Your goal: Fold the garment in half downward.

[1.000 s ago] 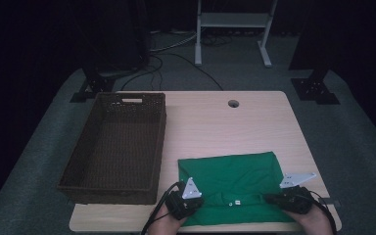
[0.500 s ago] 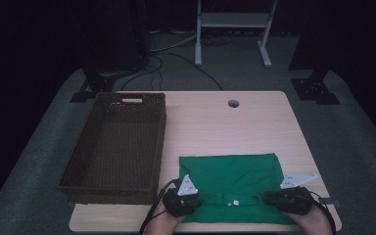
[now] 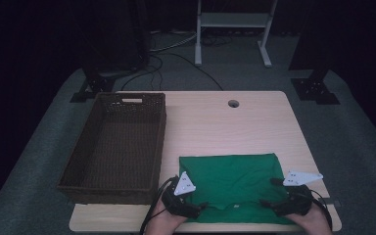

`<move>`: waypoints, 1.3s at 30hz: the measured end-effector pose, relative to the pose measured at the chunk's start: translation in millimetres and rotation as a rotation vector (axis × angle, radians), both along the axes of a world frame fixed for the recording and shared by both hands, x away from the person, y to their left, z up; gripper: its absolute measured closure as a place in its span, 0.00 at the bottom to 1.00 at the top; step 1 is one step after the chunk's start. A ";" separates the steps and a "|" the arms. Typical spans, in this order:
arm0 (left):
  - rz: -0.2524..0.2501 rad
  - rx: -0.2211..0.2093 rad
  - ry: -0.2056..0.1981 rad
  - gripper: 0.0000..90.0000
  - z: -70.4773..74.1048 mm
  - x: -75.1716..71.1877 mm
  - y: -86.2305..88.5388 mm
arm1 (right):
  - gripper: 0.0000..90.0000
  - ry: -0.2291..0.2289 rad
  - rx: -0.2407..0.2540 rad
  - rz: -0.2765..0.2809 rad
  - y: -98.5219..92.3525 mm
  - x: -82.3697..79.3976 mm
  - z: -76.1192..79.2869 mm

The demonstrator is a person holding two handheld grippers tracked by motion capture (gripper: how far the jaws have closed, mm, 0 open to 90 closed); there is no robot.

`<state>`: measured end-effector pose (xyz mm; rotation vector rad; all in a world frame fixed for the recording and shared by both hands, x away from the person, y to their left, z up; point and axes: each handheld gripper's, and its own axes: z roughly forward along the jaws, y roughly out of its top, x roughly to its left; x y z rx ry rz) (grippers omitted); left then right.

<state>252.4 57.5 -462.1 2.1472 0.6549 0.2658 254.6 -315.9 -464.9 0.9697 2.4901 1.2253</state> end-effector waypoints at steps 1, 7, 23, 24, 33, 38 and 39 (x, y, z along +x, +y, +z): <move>0.010 -0.001 0.001 0.15 -0.2 1.0 -0.1 | 0.01 -0.014 0.003 -0.004 0.4 0.4 -0.4; 0.047 -0.017 0.003 0.00 -1.0 9.9 1.2 | 0.00 -0.071 0.027 -0.008 0.3 10.9 2.2; 0.080 0.024 0.004 0.00 -6.6 27.2 0.0 | 0.00 -0.017 -0.122 0.002 22.6 52.4 -21.2; 0.081 0.026 0.006 0.00 -6.6 27.3 0.0 | 0.00 -0.015 -0.124 0.000 22.2 52.2 -21.2; 0.079 0.031 0.007 0.00 -6.2 27.5 0.1 | 0.00 -0.031 -0.124 -0.026 8.8 46.7 -23.0; 0.080 0.032 0.008 0.00 -5.4 28.1 0.1 | 0.00 -0.031 -0.124 -0.042 0.8 42.6 -23.1; 0.081 0.030 0.008 0.00 -5.2 28.3 0.2 | 0.00 -0.028 -0.124 -0.044 -0.8 42.0 -23.1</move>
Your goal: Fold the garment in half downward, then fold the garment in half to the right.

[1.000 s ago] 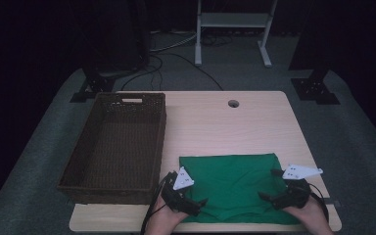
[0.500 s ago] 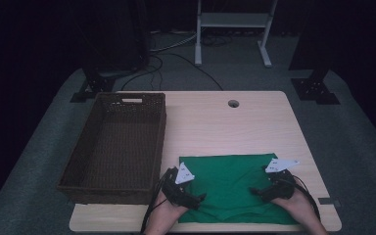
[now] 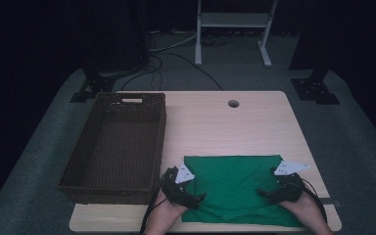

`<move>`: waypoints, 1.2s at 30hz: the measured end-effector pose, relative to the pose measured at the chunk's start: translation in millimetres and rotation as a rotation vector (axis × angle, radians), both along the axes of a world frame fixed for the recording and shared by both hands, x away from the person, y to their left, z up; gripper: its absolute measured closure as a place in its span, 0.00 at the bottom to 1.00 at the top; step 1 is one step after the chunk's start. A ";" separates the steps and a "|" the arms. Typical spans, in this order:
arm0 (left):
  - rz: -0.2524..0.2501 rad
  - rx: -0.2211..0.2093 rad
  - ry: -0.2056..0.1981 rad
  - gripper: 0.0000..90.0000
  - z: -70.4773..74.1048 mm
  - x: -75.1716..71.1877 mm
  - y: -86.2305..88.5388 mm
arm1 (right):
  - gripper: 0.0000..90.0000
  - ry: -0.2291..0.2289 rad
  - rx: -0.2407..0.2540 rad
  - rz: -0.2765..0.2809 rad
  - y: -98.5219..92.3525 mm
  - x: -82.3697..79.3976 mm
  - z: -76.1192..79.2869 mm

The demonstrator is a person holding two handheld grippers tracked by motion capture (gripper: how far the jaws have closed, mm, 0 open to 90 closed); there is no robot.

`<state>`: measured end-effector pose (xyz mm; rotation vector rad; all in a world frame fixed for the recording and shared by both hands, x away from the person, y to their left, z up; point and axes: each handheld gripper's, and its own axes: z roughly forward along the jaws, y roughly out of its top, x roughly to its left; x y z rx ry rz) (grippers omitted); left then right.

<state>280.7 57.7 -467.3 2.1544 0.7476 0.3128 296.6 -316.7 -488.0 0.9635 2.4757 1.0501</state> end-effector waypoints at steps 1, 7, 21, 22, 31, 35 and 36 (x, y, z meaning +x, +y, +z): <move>0.000 -0.001 0.000 0.00 0.2 0.3 0.1 | 0.00 0.001 0.001 -0.004 -1.5 -0.6 0.0; 0.008 -0.005 0.001 0.00 1.5 3.0 -1.2 | 0.00 0.001 0.002 -0.017 -12.6 -4.5 -0.1; 0.021 0.012 0.016 0.00 -2.4 16.7 -10.8 | 0.00 0.000 0.000 -0.022 -18.7 -6.8 -0.1; 0.026 0.012 0.017 0.00 -2.9 17.8 -10.8 | 0.00 0.001 0.001 -0.023 -18.6 -6.9 -0.1; 0.058 0.025 0.033 0.00 -7.7 26.1 -14.0 | 0.00 0.000 0.000 -0.022 -18.6 -6.8 -0.1; 0.063 0.032 0.038 0.00 -9.8 28.7 -17.0 | 0.00 0.000 0.000 -0.022 -18.6 -6.8 -0.1; 0.066 0.037 0.038 0.00 -10.4 28.8 -18.1 | 0.00 0.001 0.000 -0.023 -18.6 -6.8 -0.1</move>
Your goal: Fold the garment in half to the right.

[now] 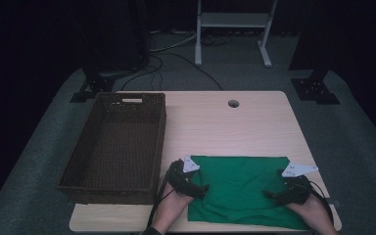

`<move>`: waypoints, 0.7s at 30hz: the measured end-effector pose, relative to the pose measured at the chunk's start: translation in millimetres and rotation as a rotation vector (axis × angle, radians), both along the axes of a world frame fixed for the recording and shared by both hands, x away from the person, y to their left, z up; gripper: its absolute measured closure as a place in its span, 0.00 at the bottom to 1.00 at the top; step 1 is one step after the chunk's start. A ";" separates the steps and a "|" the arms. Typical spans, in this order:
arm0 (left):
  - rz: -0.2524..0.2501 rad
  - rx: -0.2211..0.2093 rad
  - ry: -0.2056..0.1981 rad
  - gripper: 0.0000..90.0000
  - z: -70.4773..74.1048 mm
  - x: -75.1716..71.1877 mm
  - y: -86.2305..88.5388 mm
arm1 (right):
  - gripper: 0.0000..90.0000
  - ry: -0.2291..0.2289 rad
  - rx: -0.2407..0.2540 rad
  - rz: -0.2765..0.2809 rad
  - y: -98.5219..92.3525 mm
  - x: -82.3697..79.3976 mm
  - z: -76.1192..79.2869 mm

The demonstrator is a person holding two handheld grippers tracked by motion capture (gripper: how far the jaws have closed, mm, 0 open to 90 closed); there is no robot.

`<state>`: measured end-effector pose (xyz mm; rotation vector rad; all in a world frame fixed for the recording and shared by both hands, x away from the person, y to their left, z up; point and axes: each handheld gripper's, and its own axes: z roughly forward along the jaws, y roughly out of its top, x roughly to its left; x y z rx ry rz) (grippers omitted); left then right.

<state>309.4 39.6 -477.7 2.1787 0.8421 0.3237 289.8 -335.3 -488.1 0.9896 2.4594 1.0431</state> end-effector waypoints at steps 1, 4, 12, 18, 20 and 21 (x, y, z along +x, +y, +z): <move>0.001 0.006 0.000 0.00 -0.4 0.1 -0.9 | 0.00 0.000 0.000 0.000 0.0 0.0 0.0; 0.005 0.019 -0.002 0.00 -1.6 0.5 -3.5 | 0.00 0.000 0.000 0.000 0.0 0.0 0.0; 0.008 0.043 0.001 0.03 -5.3 -1.6 -8.8 | 0.00 0.000 0.000 0.000 0.0 0.0 0.0; 0.021 0.038 -0.001 0.10 -4.1 -6.5 -8.1 | 0.00 0.000 0.000 0.000 0.0 0.0 0.0; 0.024 0.033 -0.003 0.13 -3.6 -8.4 -7.4 | 0.00 0.000 0.000 0.000 0.1 0.0 0.0; 0.026 0.031 -0.003 0.15 -3.3 -9.5 -7.0 | 0.00 0.000 0.000 0.000 0.1 0.0 0.0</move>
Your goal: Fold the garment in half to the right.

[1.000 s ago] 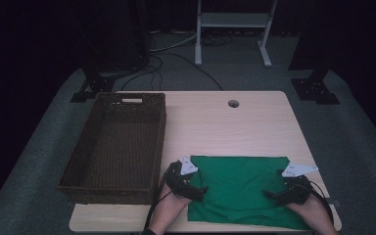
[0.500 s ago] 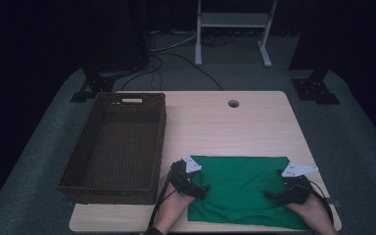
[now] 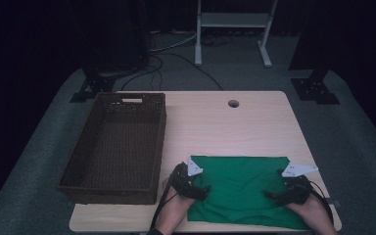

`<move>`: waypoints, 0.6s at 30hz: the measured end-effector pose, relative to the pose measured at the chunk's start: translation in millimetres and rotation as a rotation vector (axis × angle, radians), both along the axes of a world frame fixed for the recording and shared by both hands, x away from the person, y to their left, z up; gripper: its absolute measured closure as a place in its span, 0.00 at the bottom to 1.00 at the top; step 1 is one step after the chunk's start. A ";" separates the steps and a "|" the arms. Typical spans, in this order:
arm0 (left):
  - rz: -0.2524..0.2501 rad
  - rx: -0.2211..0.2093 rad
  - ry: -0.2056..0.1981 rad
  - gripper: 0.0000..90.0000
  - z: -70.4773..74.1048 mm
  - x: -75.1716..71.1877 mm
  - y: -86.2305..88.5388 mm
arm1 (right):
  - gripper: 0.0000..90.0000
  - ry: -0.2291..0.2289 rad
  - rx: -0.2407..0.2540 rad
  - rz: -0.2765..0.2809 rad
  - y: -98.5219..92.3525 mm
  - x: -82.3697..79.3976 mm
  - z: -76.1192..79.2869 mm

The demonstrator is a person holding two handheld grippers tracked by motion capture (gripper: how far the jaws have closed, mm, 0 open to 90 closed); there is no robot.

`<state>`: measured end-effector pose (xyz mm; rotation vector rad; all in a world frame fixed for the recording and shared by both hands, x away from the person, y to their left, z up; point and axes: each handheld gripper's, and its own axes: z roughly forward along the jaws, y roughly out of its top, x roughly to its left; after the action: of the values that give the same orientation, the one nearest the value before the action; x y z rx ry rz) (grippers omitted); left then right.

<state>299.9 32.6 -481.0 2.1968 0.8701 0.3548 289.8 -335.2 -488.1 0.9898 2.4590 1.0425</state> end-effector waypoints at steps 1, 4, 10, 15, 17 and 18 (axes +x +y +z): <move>0.000 0.001 0.000 0.17 0.5 -1.0 0.8 | 0.00 0.000 0.000 -0.001 0.1 0.0 0.0; -0.002 -0.007 0.000 0.26 1.9 -3.1 3.2 | 0.00 0.000 0.000 0.000 0.0 0.0 0.0; -0.045 -0.023 0.009 0.51 4.4 -6.4 2.2 | 0.00 -0.001 0.000 -0.002 0.5 0.2 0.0; -0.082 -0.048 0.037 0.70 5.3 -5.3 2.3 | 0.00 0.000 0.000 -0.004 0.7 0.0 -0.1; -0.107 -0.072 0.064 0.83 4.8 -3.5 2.8 | 0.00 0.000 0.000 -0.004 0.8 0.0 0.0; -0.116 -0.081 0.075 0.90 4.5 -2.8 2.8 | 0.00 -0.001 0.000 -0.004 0.9 -0.1 0.0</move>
<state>297.1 35.4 -476.6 2.1854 0.7793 0.1797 289.7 -334.3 -488.2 0.9943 2.4552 1.0415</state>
